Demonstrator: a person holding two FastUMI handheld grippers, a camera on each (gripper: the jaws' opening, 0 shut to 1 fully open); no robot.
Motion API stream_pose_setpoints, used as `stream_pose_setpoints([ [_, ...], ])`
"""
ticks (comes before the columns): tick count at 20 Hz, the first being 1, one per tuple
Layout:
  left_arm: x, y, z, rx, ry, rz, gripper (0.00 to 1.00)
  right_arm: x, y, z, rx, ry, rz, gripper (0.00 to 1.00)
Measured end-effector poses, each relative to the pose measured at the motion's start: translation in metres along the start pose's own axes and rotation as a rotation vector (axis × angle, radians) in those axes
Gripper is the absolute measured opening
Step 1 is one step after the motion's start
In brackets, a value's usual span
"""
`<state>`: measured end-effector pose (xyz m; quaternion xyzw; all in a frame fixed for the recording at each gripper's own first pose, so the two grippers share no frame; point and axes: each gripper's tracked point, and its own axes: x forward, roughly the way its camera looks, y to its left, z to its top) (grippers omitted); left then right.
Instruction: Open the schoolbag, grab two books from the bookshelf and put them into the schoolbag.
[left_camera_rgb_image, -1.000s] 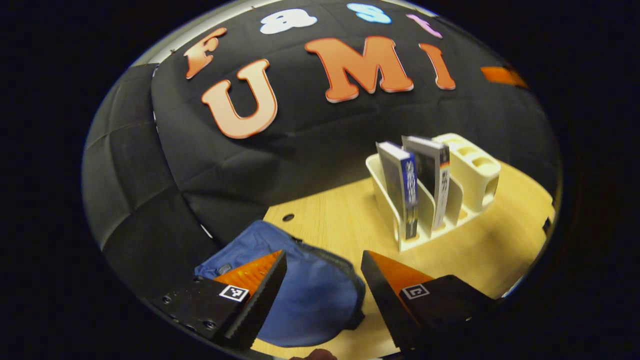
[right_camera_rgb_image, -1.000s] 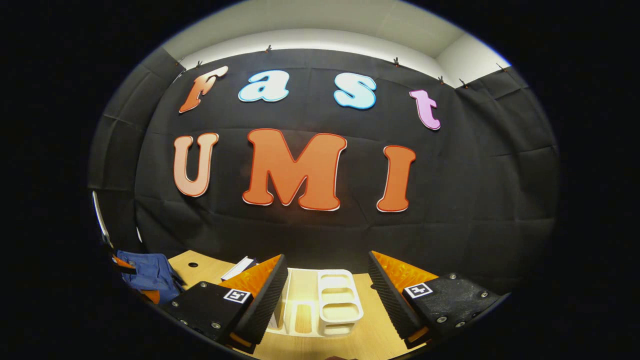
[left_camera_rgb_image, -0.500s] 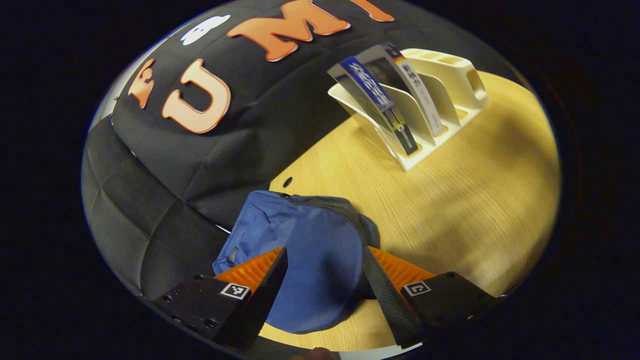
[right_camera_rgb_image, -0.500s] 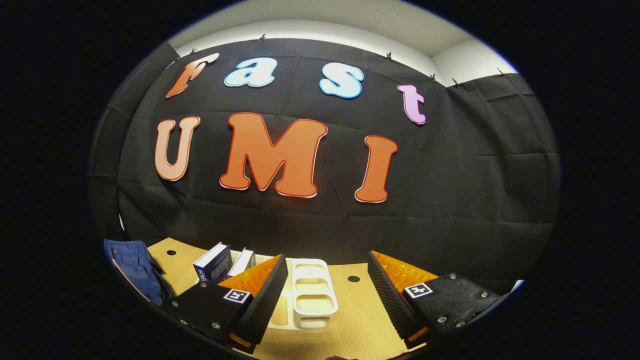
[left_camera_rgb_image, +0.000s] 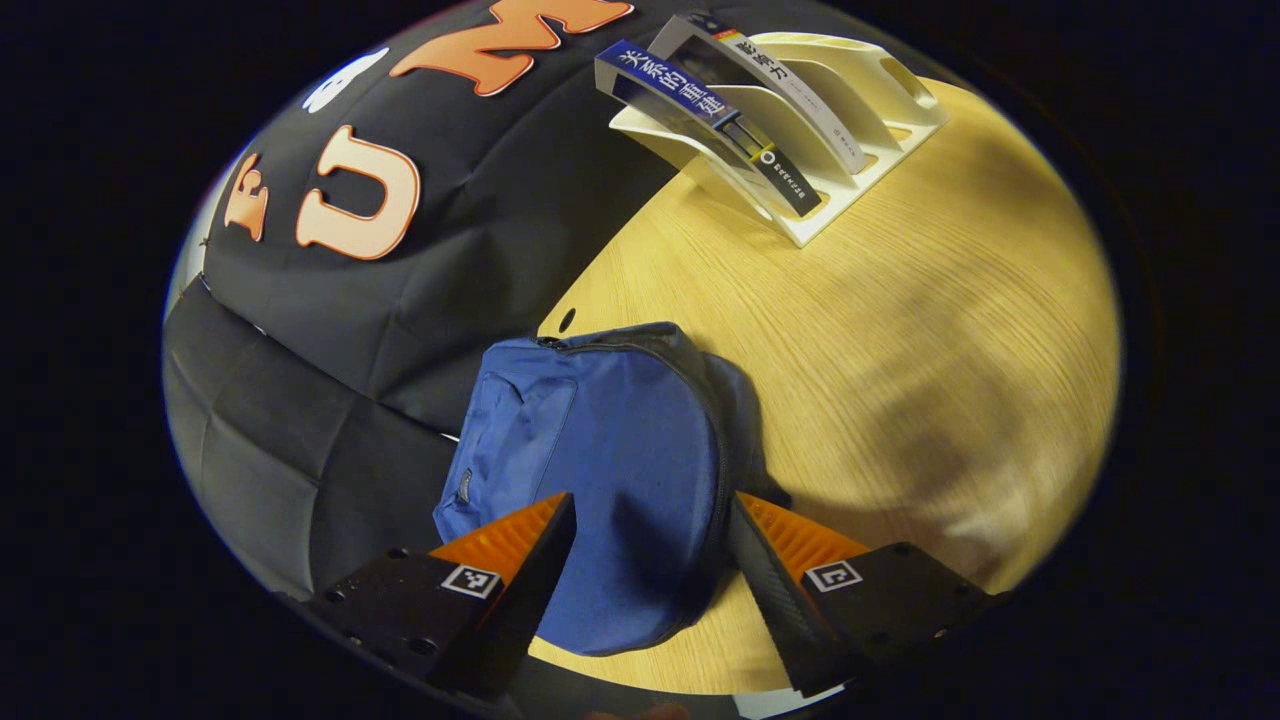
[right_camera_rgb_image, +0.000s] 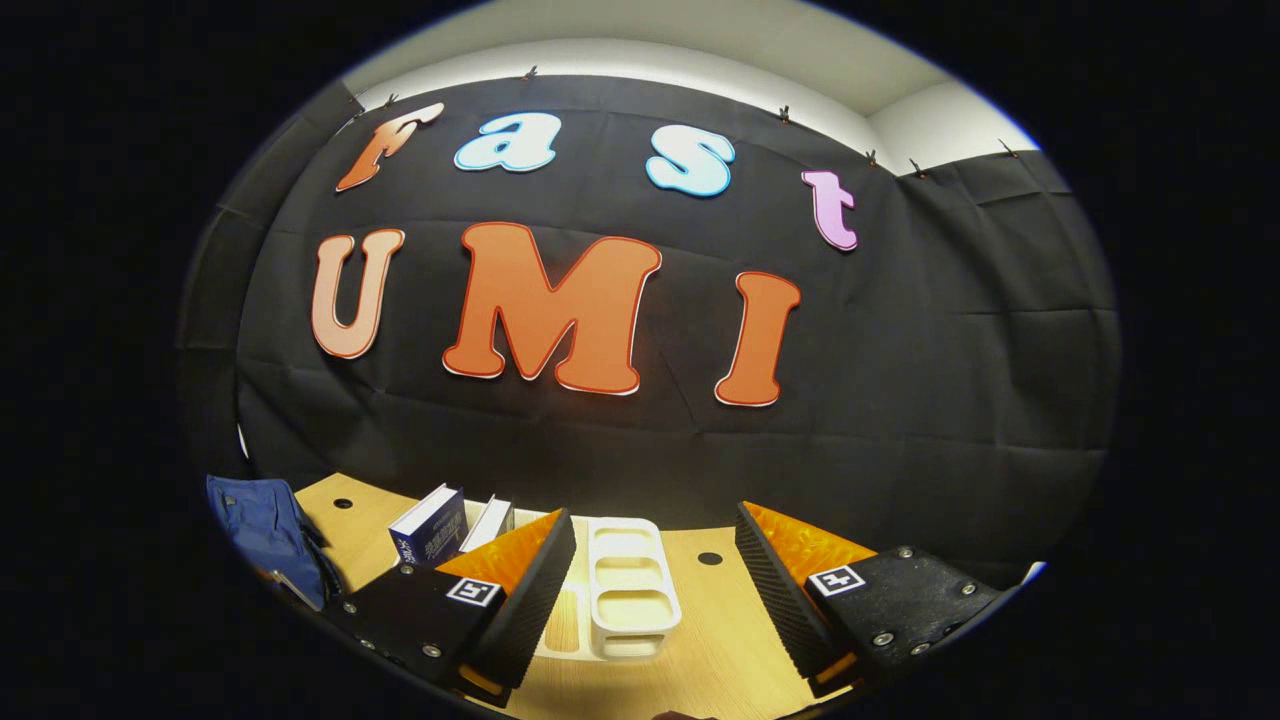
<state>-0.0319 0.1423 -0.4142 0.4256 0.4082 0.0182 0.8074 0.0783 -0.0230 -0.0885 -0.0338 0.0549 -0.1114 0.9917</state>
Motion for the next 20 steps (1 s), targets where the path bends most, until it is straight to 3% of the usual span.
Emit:
stream_pose_setpoints([
  [4,0.001,-0.008,-0.001,-0.032,0.023,-0.038,0.65,-0.001,-0.001,-0.001,0.013,-0.003,-0.001,0.95],
  [6,0.002,-0.013,-0.005,-0.065,0.053,-0.065,0.38,-0.001,-0.003,0.0,0.016,-0.004,-0.005,0.96],
  [8,0.002,-0.008,-0.008,-0.078,0.074,-0.058,0.32,-0.002,-0.004,0.0,0.018,-0.005,-0.007,0.95],
  [10,0.003,-0.005,-0.004,-0.116,0.069,-0.069,0.11,-0.003,-0.003,-0.002,0.02,-0.002,-0.007,0.95],
  [16,-0.006,0.028,0.016,-0.247,0.077,-0.162,0.05,-0.001,0.007,-0.002,0.025,0.006,0.019,0.95],
  [20,-0.018,0.069,0.033,-0.309,0.045,-0.211,0.03,0.001,0.04,-0.007,0.024,0.051,0.104,0.96],
])
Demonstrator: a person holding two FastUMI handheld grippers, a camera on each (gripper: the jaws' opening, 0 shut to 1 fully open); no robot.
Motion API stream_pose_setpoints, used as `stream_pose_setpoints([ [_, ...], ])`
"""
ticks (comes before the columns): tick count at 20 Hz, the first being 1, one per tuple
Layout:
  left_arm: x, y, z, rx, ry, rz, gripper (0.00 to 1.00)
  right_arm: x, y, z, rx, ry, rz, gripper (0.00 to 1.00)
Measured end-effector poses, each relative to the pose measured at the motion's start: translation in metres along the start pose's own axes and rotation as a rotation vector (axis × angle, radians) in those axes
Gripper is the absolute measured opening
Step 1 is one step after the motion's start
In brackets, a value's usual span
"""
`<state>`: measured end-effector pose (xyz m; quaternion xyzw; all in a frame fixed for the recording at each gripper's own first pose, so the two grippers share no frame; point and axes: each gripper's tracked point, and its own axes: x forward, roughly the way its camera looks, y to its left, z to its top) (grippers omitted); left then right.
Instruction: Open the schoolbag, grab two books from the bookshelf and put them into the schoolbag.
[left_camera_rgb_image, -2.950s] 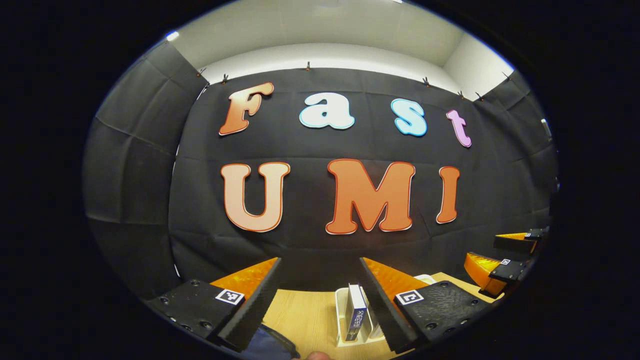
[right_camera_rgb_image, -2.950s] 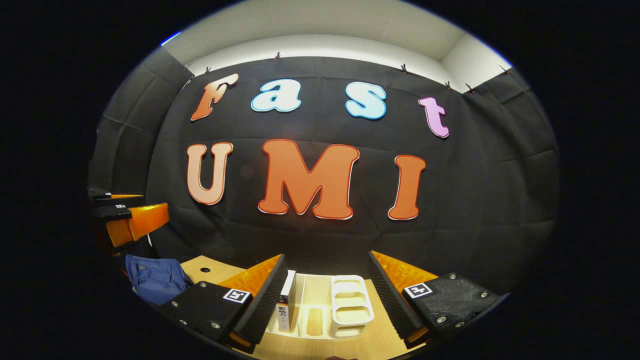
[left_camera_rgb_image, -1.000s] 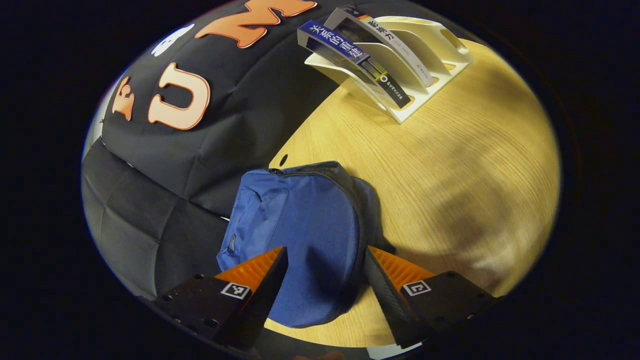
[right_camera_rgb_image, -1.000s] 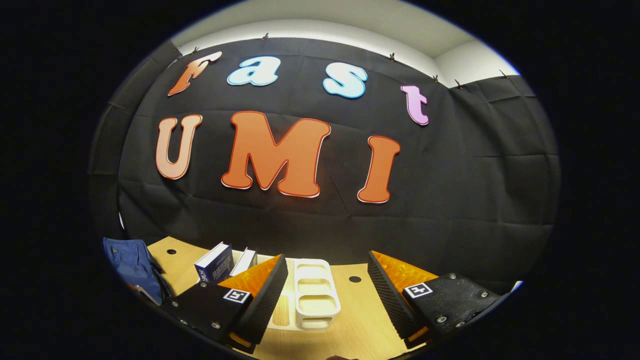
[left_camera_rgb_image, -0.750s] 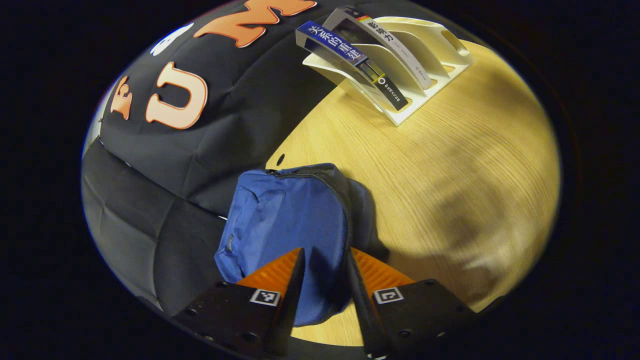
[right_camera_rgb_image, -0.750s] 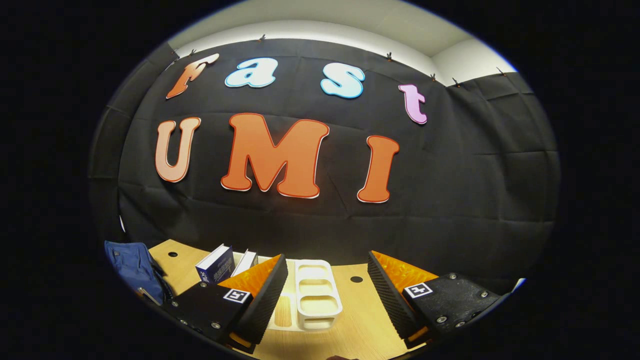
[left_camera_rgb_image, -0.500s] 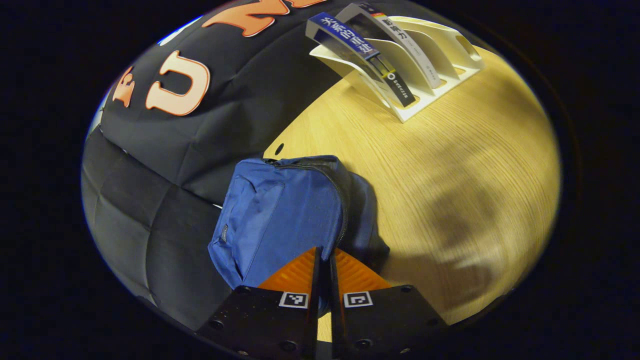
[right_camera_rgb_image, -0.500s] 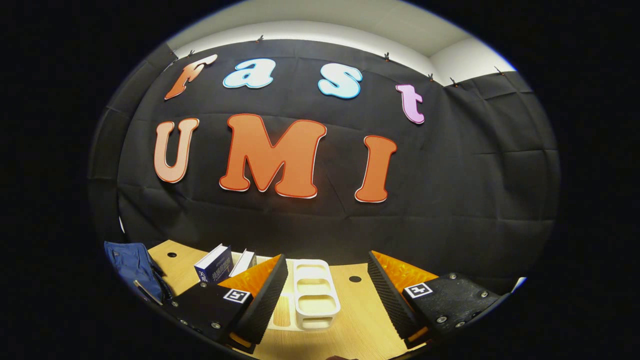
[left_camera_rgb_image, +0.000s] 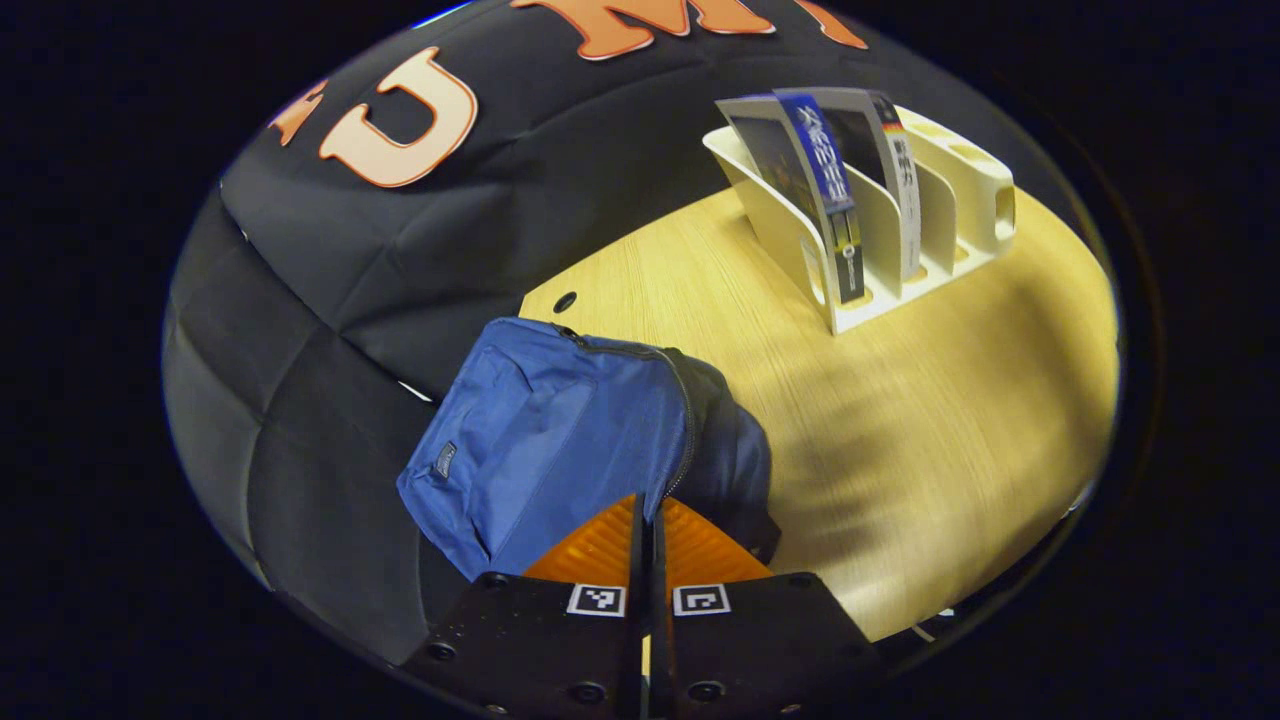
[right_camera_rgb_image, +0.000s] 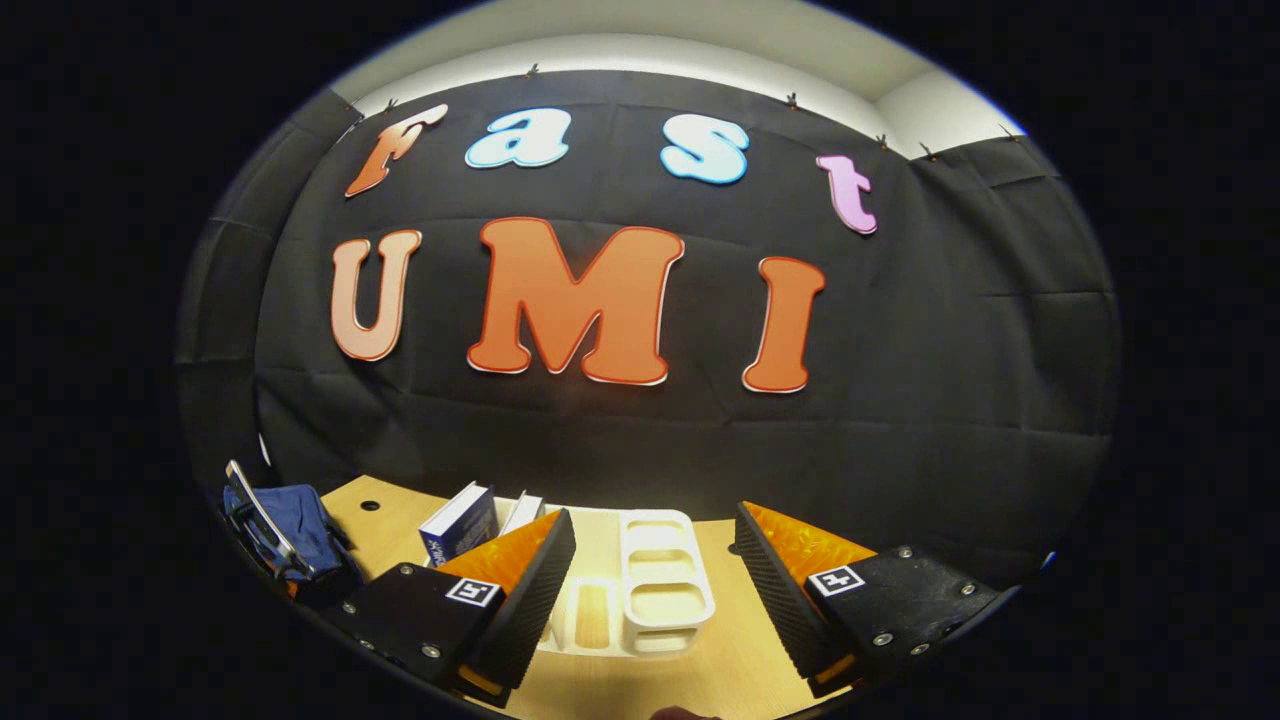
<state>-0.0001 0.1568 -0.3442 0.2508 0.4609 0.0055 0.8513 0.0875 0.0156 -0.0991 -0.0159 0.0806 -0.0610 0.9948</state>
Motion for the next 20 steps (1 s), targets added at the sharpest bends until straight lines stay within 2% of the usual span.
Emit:
stream_pose_setpoints([
  [5,-0.028,0.044,0.038,-0.043,-0.055,-0.019,0.03,0.009,0.054,0.007,-0.055,0.022,0.136,0.95],
  [7,-0.035,0.06,0.051,-0.064,-0.058,-0.031,0.03,0.018,0.07,-0.003,-0.076,0.081,0.16,0.96],
  [10,-0.042,0.086,0.069,-0.108,-0.074,-0.056,0.03,0.031,0.105,-0.015,-0.067,0.163,0.244,0.96],
  [14,-0.049,0.121,0.094,-0.139,-0.095,-0.086,0.03,0.055,0.143,-0.02,-0.091,0.246,0.298,0.96],
  [15,-0.05,0.128,0.096,-0.141,-0.088,-0.093,0.03,0.063,0.15,-0.027,-0.112,0.297,0.3,0.96],
  [20,-0.047,0.143,0.116,-0.165,-0.1,-0.159,0.03,0.096,0.187,-0.045,-0.18,0.439,0.334,0.97],
])
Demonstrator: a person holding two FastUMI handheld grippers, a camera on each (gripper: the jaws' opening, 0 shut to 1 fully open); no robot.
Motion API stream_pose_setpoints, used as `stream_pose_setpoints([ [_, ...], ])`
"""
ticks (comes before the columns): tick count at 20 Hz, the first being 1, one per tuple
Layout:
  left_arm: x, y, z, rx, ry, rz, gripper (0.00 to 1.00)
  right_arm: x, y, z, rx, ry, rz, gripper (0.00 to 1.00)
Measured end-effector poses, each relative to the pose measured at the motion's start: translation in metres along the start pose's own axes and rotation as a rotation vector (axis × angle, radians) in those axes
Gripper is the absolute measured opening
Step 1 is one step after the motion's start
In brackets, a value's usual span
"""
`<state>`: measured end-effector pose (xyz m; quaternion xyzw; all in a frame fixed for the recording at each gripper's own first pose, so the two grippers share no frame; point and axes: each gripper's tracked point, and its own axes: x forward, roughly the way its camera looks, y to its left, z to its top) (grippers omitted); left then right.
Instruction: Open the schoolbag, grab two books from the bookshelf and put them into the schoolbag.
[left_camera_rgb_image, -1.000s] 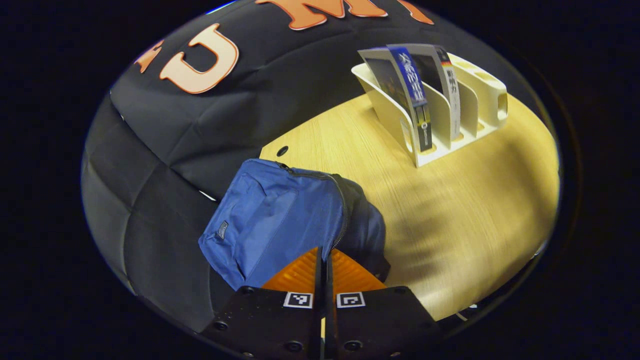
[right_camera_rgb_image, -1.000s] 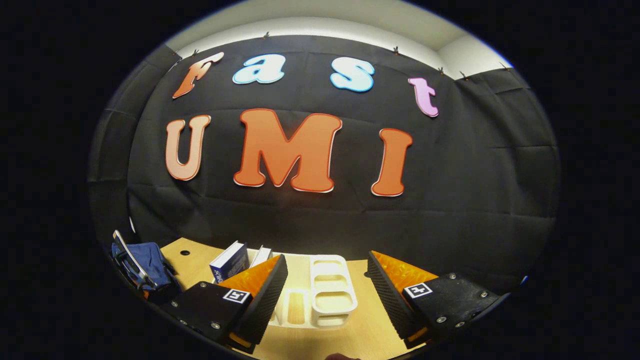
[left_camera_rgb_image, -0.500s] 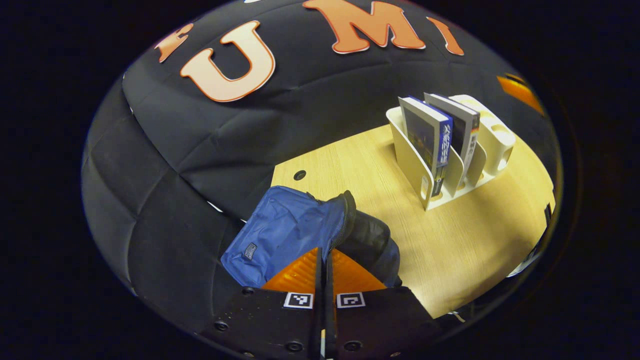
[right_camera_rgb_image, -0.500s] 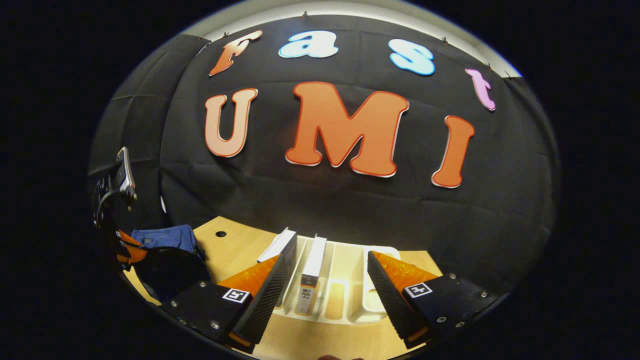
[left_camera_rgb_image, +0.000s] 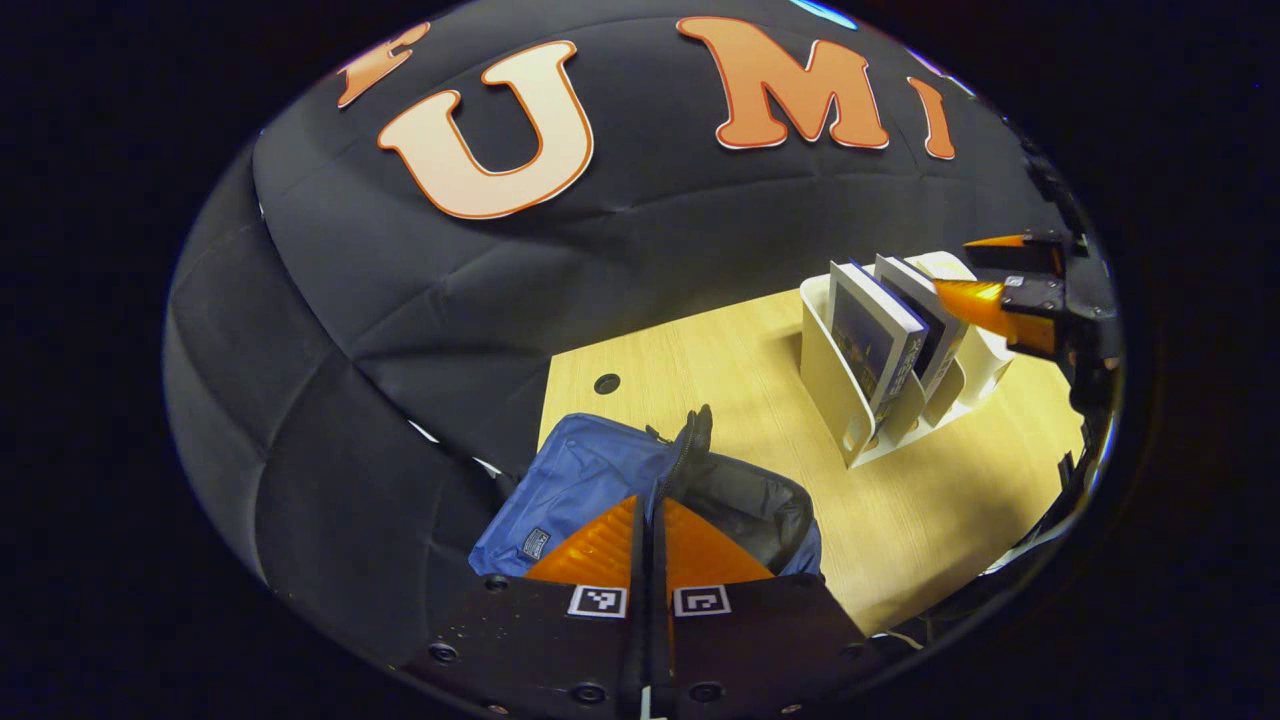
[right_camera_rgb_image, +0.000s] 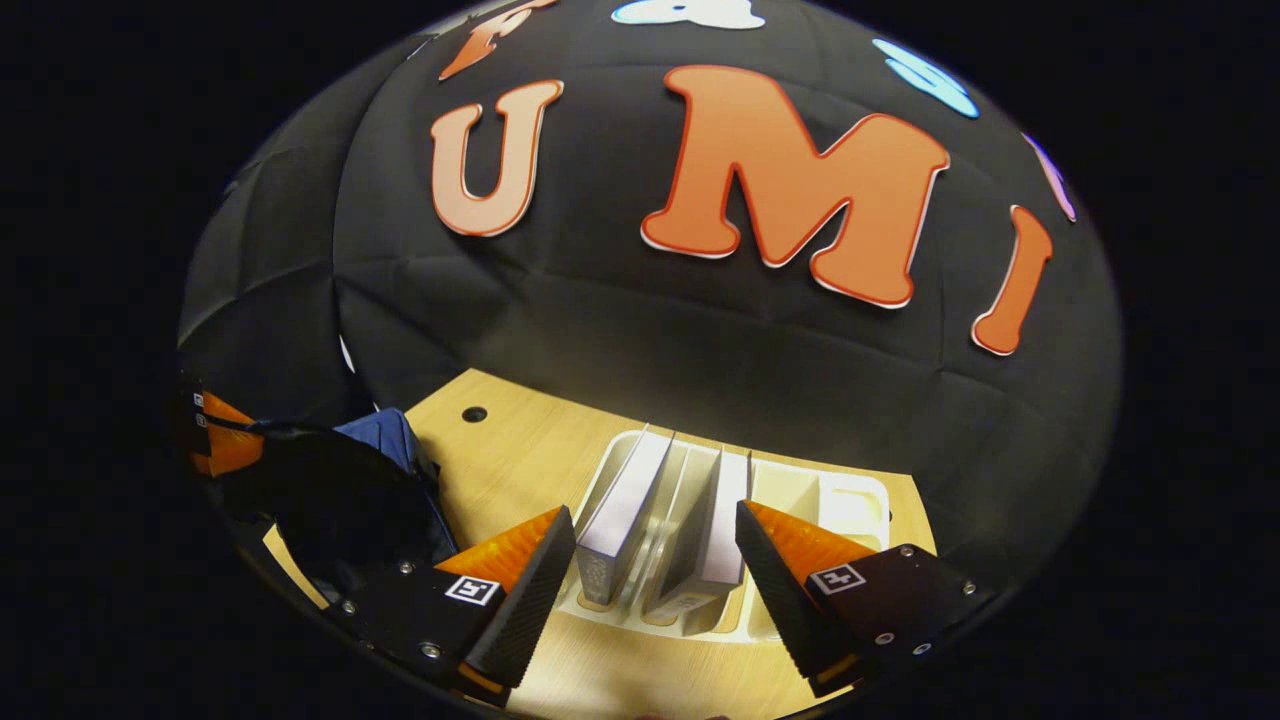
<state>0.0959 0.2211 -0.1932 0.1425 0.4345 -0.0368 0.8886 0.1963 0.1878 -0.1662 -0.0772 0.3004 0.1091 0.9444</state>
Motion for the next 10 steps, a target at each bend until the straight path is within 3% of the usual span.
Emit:
stream_pose_setpoints([
  [6,0.005,0.015,0.011,-0.007,0.01,-0.057,0.03,0.048,0.008,-0.001,-0.04,0.159,-0.033,0.97],
  [10,0.009,0.024,0.015,-0.014,0.001,-0.072,0.03,0.073,0.015,-0.022,-0.021,0.342,-0.028,0.97],
])
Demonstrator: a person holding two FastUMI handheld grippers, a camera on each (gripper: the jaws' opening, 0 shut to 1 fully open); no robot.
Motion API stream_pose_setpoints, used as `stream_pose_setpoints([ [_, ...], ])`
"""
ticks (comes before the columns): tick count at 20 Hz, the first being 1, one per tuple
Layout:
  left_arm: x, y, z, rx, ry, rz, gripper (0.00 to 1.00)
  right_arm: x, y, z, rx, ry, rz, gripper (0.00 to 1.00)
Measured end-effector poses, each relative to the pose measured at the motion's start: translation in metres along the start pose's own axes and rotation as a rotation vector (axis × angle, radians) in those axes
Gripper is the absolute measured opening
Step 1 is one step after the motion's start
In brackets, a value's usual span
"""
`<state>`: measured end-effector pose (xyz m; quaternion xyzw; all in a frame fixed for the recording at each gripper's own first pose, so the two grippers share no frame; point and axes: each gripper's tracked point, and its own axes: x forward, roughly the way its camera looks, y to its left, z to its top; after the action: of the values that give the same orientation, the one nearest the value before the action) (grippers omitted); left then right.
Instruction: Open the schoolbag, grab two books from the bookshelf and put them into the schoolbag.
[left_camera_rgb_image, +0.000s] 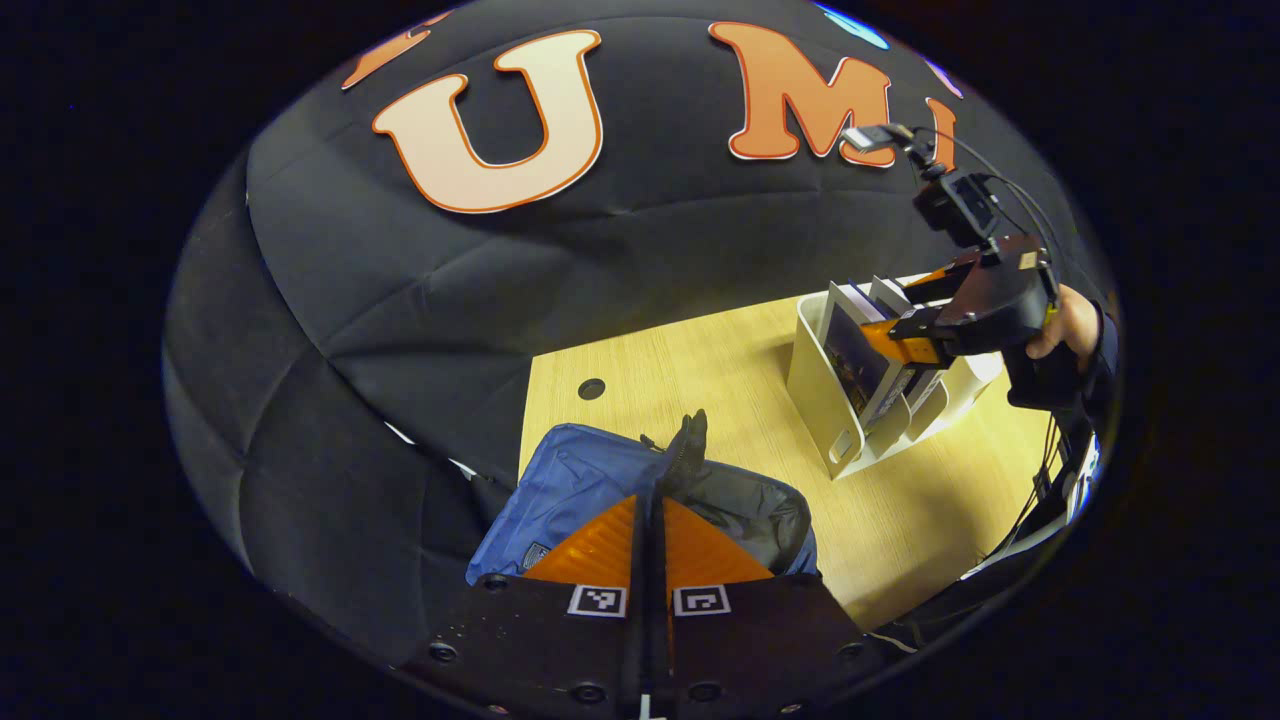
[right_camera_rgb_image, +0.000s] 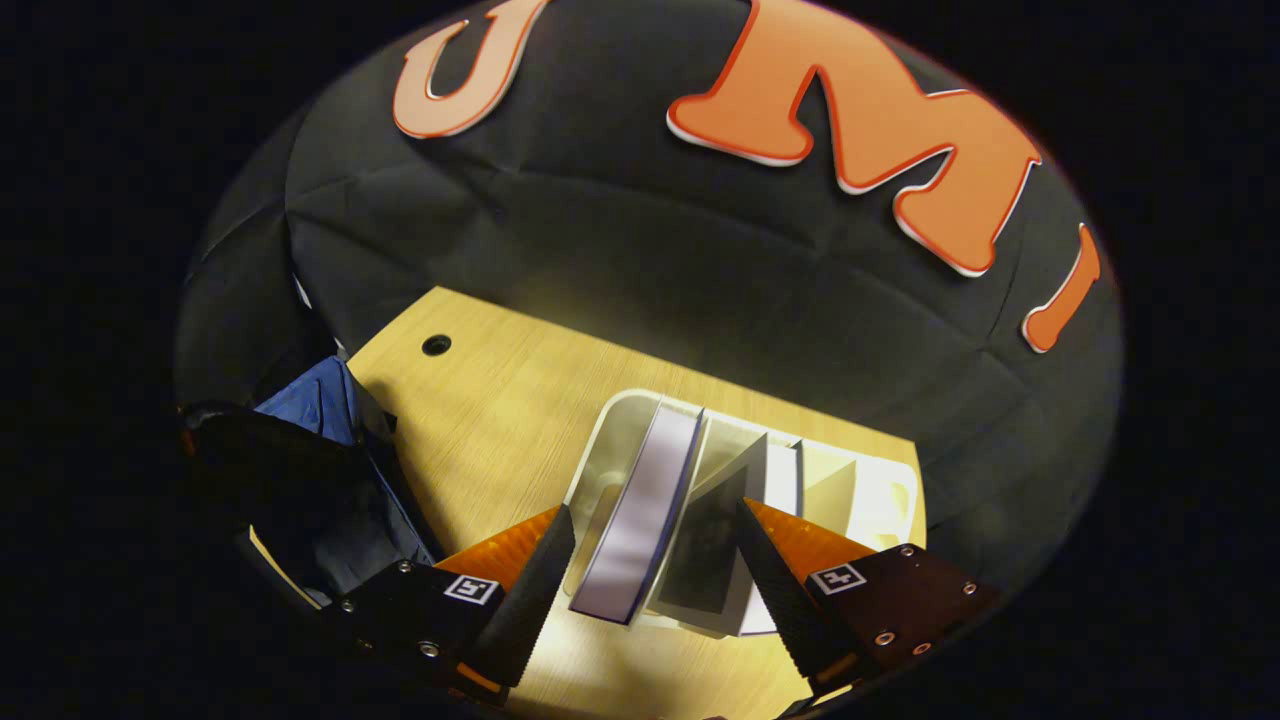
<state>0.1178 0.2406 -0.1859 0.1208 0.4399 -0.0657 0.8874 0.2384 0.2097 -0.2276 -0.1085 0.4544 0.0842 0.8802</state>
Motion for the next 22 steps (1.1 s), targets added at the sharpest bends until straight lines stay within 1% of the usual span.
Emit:
stream_pose_setpoints([
  [3,0.007,0.002,0.001,0.0,-0.003,-0.018,0.03,0.018,0.007,0.006,0.037,0.074,0.022,0.97],
  [4,0.007,0.001,0.001,-0.004,-0.006,-0.024,0.03,0.022,0.012,0.006,0.058,0.105,0.05,0.97],
  [6,0.01,0.002,0.001,-0.009,-0.009,-0.037,0.03,0.032,0.019,0.003,0.097,0.178,0.088,0.95],
  [7,0.012,0.002,0.002,-0.015,-0.012,-0.041,0.03,0.037,0.018,0.002,0.108,0.208,0.084,0.93],
  [8,0.013,0.003,0.001,-0.019,-0.014,-0.041,0.03,0.041,0.016,-0.002,0.122,0.239,0.075,0.75],
  [9,0.014,0.005,0.0,-0.024,-0.015,-0.046,0.03,0.044,0.016,-0.004,0.137,0.262,0.068,0.8],
  [10,0.014,0.006,0.0,-0.026,-0.019,-0.049,0.03,0.048,0.014,-0.008,0.149,0.287,0.058,0.69],
  [11,0.015,0.005,-0.001,-0.03,-0.021,-0.052,0.03,0.051,0.013,-0.011,0.157,0.31,0.05,0.64],
  [12,0.015,0.005,-0.001,-0.032,-0.021,-0.057,0.03,0.053,0.01,-0.017,0.166,0.343,0.035,0.53],
  [14,0.018,0.006,-0.002,-0.04,-0.025,-0.067,0.03,0.054,0.009,-0.021,0.181,0.377,0.04,0.43],
  [16,0.02,0.002,-0.004,-0.053,-0.024,-0.078,0.03,0.055,0.009,-0.024,0.202,0.407,0.047,0.4],
  [17,0.02,0.001,-0.004,-0.063,-0.023,-0.083,0.03,0.055,0.009,-0.023,0.207,0.412,0.049,0.31],
  [18,0.02,0.0,-0.006,-0.069,-0.024,-0.09,0.03,0.054,0.009,-0.024,0.207,0.413,0.056,0.39],
  [19,0.021,0.0,-0.007,-0.072,-0.025,-0.092,0.03,0.052,0.01,-0.026,0.205,0.422,0.063,0.38],
  [20,0.019,-0.001,-0.007,-0.071,-0.026,-0.094,0.03,0.049,0.01,-0.028,0.199,0.425,0.075,0.45],
  [21,0.019,0.001,-0.007,-0.072,-0.029,-0.091,0.03,0.049,0.008,-0.029,0.2,0.423,0.08,0.36],
  [22,0.019,0.0,-0.007,-0.071,-0.03,-0.092,0.03,0.044,0.007,-0.027,0.201,0.41,0.083,0.35],
])
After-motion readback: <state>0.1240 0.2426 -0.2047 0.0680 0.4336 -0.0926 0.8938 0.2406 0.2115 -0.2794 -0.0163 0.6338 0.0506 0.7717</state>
